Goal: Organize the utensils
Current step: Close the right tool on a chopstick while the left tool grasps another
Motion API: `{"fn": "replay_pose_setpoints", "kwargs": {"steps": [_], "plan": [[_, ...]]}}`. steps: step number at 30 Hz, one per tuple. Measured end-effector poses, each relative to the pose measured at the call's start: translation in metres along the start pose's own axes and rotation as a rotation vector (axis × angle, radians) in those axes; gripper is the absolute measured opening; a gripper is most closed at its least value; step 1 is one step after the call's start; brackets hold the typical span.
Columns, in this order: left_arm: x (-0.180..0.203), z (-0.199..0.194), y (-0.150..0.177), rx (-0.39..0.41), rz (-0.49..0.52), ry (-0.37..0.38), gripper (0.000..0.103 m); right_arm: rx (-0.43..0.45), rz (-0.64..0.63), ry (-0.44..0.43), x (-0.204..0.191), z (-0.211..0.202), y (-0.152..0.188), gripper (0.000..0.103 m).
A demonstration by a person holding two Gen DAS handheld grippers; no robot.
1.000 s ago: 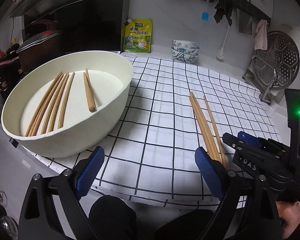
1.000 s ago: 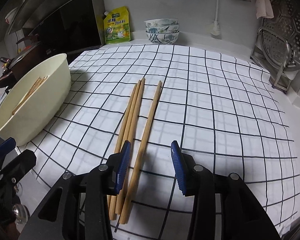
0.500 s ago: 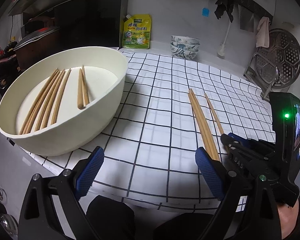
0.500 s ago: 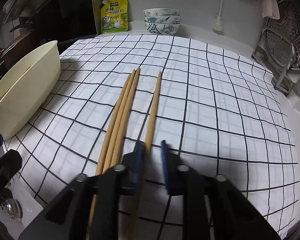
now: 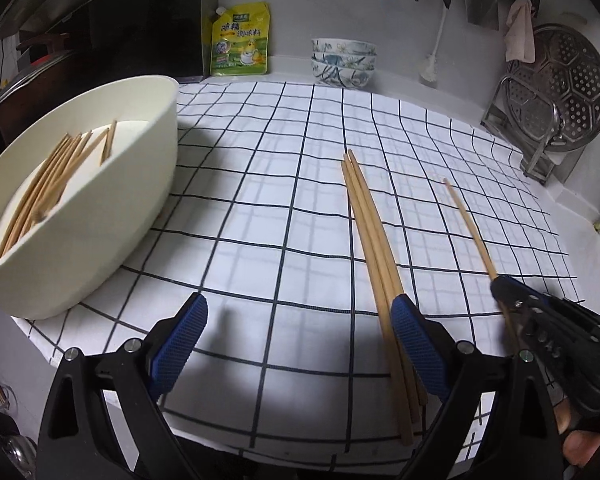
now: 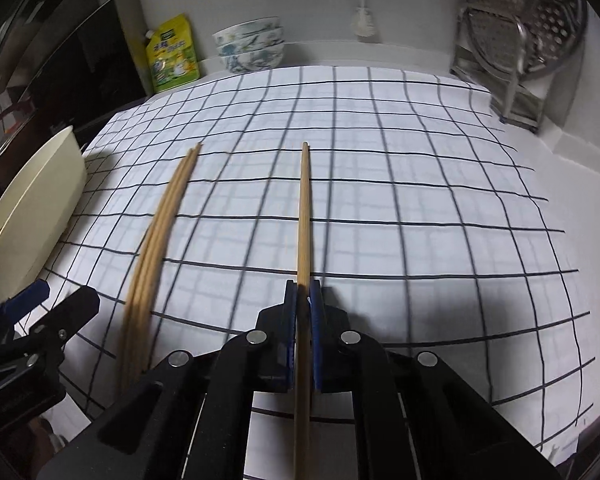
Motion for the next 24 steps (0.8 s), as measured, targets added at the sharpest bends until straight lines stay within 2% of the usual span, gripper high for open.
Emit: {"fn": "replay_pose_setpoints", "kwargs": {"steps": [6,15,19,24], "plan": [[0.003,0.009,-0.004,0.008,0.022,-0.04,0.091,0.01,0.001,-0.007,0.004,0.001,-0.001,0.007],[0.003,0.02,-0.003,-0.011,0.024,-0.064,0.091,0.03,0.021,-0.011,0.01,-0.004,-0.005,0.021],[0.008,0.021,-0.002,-0.015,0.036,-0.062,0.092,0.031,0.027,-0.008,0.014,-0.004,-0.006,0.022],[0.01,0.027,-0.001,-0.002,0.068,-0.125,0.097,0.025,0.015,-0.009,0.011,-0.002,-0.004,0.022]]}}
Point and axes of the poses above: each gripper's, at about its wrist camera, not at the fingertips, and z roughly the way its jaws point, x to its right, y to its underside, the point moved 8 cm from there along z, roughly the way its jaws point
